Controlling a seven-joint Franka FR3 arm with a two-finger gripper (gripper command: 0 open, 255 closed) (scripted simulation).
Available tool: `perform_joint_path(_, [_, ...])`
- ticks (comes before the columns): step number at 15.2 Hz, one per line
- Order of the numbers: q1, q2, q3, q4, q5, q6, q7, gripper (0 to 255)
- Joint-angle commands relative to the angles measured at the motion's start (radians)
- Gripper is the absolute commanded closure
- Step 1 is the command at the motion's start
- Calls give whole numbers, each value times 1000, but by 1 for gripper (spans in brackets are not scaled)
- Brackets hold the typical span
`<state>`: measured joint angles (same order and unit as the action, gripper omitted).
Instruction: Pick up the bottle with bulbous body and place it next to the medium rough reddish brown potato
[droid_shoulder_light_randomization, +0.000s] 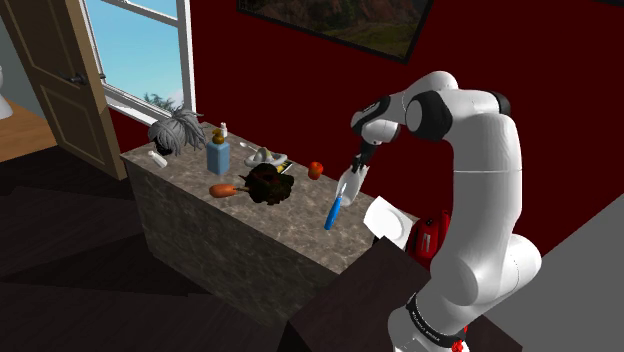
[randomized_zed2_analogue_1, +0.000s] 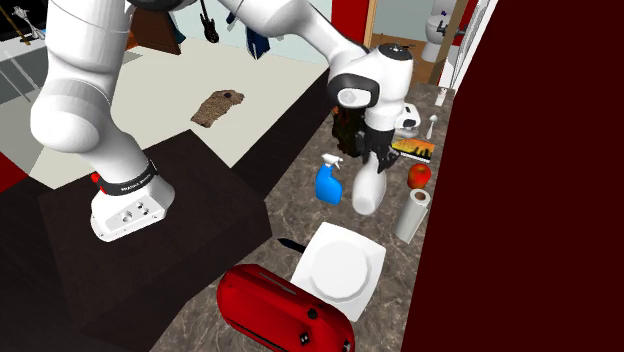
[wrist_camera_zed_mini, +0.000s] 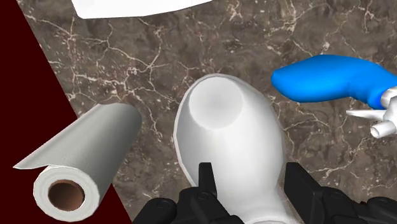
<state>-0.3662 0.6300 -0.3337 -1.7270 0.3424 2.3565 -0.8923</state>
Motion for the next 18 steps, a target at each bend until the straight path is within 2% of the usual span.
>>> perform_joint_path(1, [4, -15, -6, 6, -8, -20, 7, 255])
perform_joint_path(18, [29, -142, -47, 49, -71, -184, 52, 255])
